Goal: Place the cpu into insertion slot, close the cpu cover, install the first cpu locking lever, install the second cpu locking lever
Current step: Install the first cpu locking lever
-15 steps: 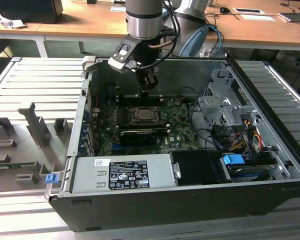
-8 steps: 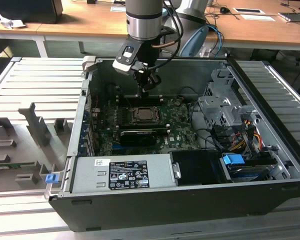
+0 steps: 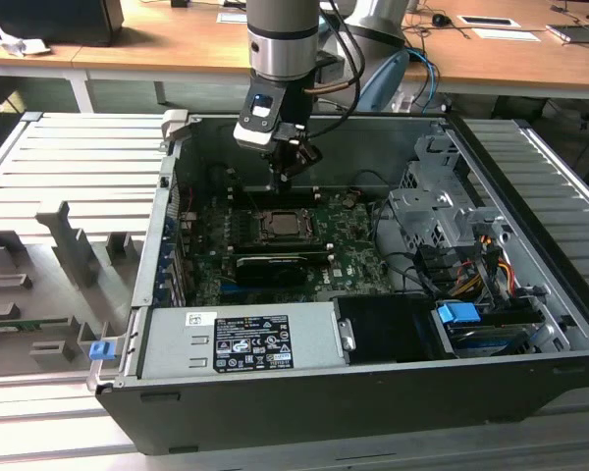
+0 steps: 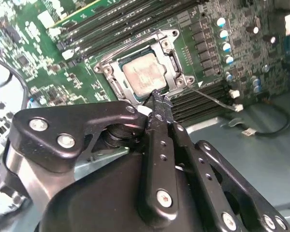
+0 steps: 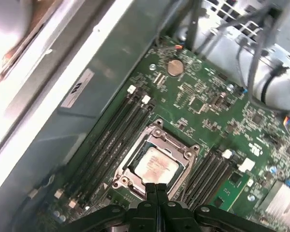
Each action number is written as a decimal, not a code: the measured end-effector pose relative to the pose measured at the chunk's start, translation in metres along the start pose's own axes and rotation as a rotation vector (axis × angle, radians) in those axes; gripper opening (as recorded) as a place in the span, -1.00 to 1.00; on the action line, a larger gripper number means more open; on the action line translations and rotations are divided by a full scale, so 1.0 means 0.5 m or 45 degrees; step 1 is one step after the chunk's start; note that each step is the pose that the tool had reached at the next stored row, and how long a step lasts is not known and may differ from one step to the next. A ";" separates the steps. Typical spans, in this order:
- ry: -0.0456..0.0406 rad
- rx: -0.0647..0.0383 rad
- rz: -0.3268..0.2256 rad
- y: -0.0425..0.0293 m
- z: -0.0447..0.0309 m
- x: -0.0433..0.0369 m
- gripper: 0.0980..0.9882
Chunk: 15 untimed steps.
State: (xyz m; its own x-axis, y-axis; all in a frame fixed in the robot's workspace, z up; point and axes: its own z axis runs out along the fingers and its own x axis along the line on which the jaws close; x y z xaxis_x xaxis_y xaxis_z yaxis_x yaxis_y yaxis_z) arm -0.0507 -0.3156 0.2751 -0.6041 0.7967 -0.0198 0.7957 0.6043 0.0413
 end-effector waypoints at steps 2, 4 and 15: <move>0.002 -0.001 -0.049 0.000 0.001 0.000 -0.98; 0.004 -0.002 -0.098 0.000 0.001 0.000 -0.98; 0.017 -0.008 -0.412 0.000 0.004 0.000 -0.98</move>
State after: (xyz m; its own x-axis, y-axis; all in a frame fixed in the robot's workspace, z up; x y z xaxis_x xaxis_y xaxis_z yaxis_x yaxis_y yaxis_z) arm -0.0507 -0.3156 0.2732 -0.8264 0.5628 -0.0195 0.5617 0.8263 0.0411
